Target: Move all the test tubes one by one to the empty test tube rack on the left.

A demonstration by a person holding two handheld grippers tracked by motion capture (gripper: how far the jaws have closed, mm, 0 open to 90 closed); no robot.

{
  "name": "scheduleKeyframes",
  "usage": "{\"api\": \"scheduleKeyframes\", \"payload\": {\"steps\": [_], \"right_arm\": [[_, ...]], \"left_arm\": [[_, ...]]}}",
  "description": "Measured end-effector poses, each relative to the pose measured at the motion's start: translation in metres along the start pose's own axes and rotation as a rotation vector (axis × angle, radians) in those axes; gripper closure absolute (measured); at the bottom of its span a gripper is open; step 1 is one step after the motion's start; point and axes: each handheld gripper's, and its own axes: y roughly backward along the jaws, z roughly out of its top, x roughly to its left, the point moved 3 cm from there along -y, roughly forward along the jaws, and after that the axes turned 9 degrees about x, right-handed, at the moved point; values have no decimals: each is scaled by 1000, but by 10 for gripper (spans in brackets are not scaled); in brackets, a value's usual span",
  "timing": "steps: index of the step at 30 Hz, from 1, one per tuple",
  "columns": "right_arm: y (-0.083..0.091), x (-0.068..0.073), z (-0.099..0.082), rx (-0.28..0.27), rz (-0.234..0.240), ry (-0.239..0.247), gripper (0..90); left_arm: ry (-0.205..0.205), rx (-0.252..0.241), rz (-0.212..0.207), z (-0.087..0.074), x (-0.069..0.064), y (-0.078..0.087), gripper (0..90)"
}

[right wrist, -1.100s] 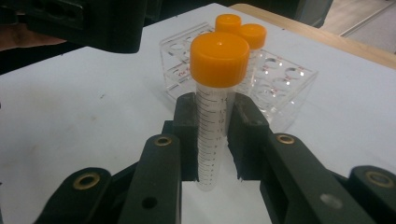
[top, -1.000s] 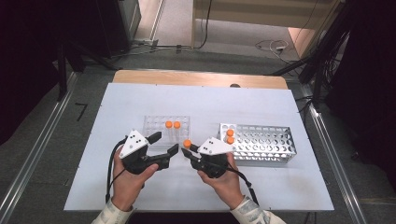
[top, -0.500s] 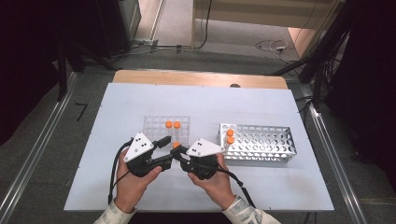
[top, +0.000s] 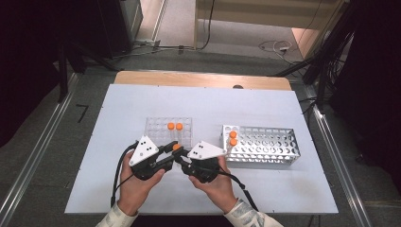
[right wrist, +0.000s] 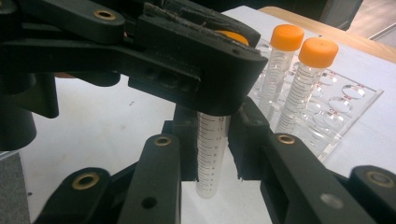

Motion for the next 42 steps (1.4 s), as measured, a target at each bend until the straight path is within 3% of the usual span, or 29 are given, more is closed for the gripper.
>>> {"api": "scheduleKeyframes", "payload": {"steps": [3, 6, 9, 15, 28, 42], "right_arm": [[1, 0, 0, -4, 2, -7, 610], [4, -2, 1, -16, 4, -27, 430], [9, -7, -1, -36, 0, -55, 309], [18, -10, -8, -30, -5, -49, 143], [33, -5, -31, 1, 3, -23, 125], [44, -13, -44, 12, -11, -43, 135]], "left_arm": [[2, 1, 7, 0, 2, 0, 701], [15, 1, 10, 0, 6, 0, 701], [29, -5, 27, 2, 11, 2, 701], [51, -29, 58, 7, 22, 7, 702], [71, -42, 127, 22, 44, 13, 702], [75, -58, 186, 45, 62, 8, 702]]}}
